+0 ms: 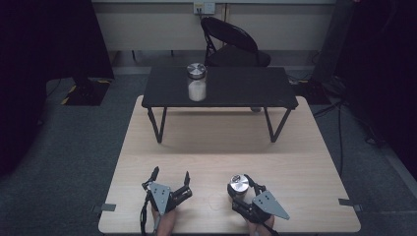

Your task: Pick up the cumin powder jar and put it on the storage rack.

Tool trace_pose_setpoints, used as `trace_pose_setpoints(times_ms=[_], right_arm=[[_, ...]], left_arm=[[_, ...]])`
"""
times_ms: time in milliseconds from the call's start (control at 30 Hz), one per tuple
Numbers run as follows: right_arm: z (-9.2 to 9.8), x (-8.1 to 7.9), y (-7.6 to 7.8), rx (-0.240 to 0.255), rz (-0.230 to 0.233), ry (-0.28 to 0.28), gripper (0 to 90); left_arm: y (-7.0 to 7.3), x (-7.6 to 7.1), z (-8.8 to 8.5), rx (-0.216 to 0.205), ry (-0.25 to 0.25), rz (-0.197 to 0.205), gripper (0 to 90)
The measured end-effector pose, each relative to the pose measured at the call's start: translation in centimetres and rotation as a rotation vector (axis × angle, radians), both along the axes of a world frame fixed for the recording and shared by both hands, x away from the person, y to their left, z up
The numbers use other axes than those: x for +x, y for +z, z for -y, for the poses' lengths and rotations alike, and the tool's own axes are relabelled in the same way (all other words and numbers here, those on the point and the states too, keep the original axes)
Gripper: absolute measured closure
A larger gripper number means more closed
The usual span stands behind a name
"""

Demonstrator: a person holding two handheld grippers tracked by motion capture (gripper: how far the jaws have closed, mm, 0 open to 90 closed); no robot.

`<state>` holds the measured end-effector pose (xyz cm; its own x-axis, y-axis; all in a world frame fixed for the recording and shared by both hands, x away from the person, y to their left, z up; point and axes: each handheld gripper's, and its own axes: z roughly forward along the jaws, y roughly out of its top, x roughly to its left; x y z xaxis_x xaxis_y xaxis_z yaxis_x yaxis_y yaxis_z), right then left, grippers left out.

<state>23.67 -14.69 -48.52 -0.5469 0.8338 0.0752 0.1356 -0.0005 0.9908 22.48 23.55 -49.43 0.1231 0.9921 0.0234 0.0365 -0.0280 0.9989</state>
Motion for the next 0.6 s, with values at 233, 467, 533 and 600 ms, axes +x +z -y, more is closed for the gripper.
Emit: trace_pose_setpoints(times_ms=[233, 467, 533, 600], right_arm=[[-0.4, -0.2, 0.3, -0.019, 0.003, -0.013, 33.1], [-0.2, 0.1, 1.2, -0.016, -0.034, -0.022, 33.6], [-0.3, 0.0, 1.3, -0.018, -0.037, -0.025, 33.7], [-0.2, 0.0, 1.4, -0.019, -0.038, -0.023, 33.9]], left_arm=[[0.0, 0.0, 0.0, 0.000, 0.000, 0.000, 0.0], [0.0, 0.0, 0.0, 0.000, 0.000, 0.000, 0.0], [0.0, 0.0, 0.0, 0.000, 0.000, 0.000, 0.0], [0.0, 0.0, 0.0, 0.000, 0.000, 0.000, 0.0]])
